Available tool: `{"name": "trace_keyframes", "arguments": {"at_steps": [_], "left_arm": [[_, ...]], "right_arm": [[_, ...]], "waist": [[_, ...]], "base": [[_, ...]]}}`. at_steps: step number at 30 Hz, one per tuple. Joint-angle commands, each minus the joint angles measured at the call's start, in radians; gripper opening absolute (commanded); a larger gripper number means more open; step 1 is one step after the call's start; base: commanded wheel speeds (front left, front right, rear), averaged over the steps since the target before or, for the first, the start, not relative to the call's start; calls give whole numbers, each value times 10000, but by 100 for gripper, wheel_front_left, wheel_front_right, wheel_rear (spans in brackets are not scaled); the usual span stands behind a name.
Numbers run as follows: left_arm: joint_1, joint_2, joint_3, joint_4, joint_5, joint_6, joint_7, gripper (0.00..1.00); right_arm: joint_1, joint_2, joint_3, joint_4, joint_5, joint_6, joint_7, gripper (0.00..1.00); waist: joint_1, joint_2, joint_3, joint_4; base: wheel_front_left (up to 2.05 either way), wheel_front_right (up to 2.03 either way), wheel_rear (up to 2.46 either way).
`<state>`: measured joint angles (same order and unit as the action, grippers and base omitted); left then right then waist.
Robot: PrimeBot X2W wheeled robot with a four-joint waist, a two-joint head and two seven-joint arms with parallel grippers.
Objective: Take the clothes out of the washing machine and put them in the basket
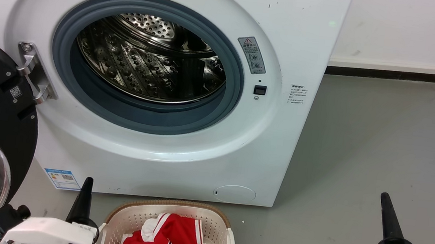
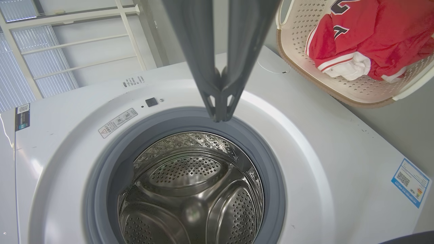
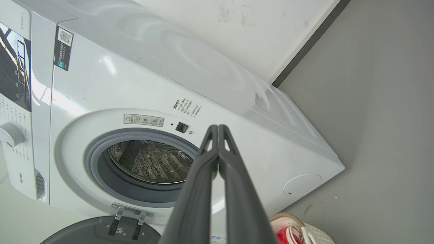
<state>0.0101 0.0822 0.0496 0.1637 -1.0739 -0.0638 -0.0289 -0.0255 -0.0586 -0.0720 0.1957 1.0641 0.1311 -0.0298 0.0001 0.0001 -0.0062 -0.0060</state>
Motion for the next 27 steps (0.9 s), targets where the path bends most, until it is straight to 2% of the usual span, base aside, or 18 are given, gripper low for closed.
{"name": "trace_keyframes", "arguments": {"at_steps": [1,27], "left_arm": [[-283,-18,68,-45,-222,-83,62,0],[-759,-124,309,398,-2844,-388,707,0]], "right_arm": [[-277,-57,-22,-43,225,-1,57,0],[-595,-41,-163,219,2909,-3,705,0]], "waist": [[-1,-1,1,1],[-1,-1,41,27]], "base": [[0,0,0],[0,0,0]]}}
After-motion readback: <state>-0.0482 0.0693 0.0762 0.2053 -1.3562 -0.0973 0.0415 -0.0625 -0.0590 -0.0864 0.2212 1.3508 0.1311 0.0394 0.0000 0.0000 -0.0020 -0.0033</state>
